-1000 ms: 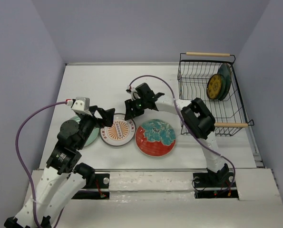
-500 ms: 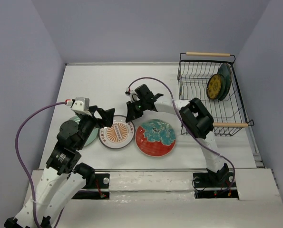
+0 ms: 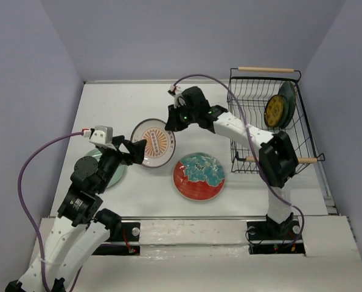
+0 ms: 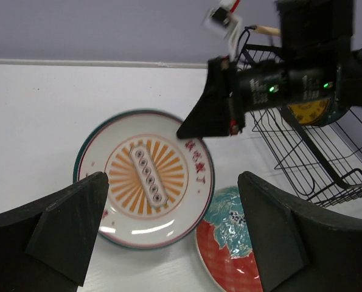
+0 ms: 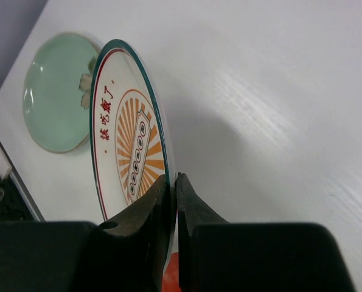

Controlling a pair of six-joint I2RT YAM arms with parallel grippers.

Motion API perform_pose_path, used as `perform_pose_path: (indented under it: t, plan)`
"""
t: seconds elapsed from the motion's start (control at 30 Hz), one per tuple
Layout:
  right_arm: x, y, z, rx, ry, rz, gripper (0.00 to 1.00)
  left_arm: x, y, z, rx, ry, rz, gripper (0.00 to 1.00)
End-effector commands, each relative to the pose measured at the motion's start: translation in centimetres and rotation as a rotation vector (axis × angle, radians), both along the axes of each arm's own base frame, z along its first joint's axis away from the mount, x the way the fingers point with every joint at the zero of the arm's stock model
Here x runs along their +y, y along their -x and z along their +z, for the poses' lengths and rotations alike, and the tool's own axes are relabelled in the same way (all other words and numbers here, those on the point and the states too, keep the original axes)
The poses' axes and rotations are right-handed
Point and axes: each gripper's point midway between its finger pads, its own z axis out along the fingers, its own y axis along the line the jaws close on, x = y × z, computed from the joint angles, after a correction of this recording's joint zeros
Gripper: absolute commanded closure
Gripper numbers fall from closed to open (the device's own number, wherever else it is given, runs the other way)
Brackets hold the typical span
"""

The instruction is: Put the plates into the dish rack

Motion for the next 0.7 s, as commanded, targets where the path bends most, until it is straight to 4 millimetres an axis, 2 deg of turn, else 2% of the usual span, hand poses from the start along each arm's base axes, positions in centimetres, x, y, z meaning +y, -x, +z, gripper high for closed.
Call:
perform_pose_path:
  t: [0.0, 0.07, 0.1, 0.13, 0.17, 0.2, 0.23, 0.27, 0.3, 0.37, 0.5, 0.53, 0.63, 0.67]
  plan:
    - [-6.6, -4.6, 13.8, -0.27, -0.134, -0.231, 0.93, -0.1, 0.3, 2.1, -0.069, 0.035, -0.013, 0.01]
    - [-11.6, -6.8, 16.3, -0.323, -0.135, -0.381, 0.93, -0.2, 0.5, 2.3, -0.076, 0.039, -0.021, 0.01]
    - [-14.1, -6.4, 19.0, -0.374, -0.154, -0.442, 0.93, -0.1, 0.6, 2.3, -0.078, 0.042, -0.021, 0.01]
    - [-16.2, -6.8, 20.2, -0.404, -0.152, -0.505, 0.93, -0.2, 0.7, 2.4, -0.08, 0.041, -0.024, 0.01]
    - [-20.7, -8.3, 21.1, -0.45, -0.102, -0.654, 0.93, -0.1, 0.8, 2.6, -0.086, 0.045, -0.024, 0.01]
    - [-23.4, -8.6, 22.0, -0.489, -0.067, -0.749, 0.93, -0.2, 0.9, 2.6, -0.089, 0.046, -0.028, 0.01]
    - [-26.1, -8.1, 23.9, -0.542, -0.042, -0.836, 0.93, -0.2, 1.0, 2.7, -0.092, 0.048, -0.033, 0.01]
    - [-28.8, -8.3, 24.4, -0.587, 0.03, -0.914, 0.93, -0.3, 1.1, 2.7, -0.093, 0.049, -0.037, 0.01]
    - [-32.7, -8.3, 24.7, -0.618, 0.121, -1.063, 0.93, -0.5, 1.2, 2.7, -0.094, 0.051, -0.045, 0.01]
    - [-37.6, -7.6, 25.4, -0.684, 0.307, -1.218, 0.93, -0.7, 1.4, 2.7, -0.096, 0.051, -0.059, 0.01]
    - [-43.4, -7.2, 24.9, -0.703, 0.554, -1.34, 0.93, -1.2, 1.7, 2.7, -0.093, 0.048, -0.085, 0.01]
    - [-43.4, -7.4, 24.6, -0.703, 0.571, -1.334, 0.93, -1.3, 1.7, 2.7, -0.095, 0.049, -0.088, 0.01]
    - [-45.7, -8.2, 23.3, -0.7, 0.65, -1.353, 0.93, -1.5, 1.8, 2.7, -0.096, 0.047, -0.099, 0.01]
    - [-45.6, -8.8, 22.0, -0.683, 0.681, -1.335, 0.93, -1.6, 1.9, 2.7, -0.094, 0.048, -0.103, 0.01]
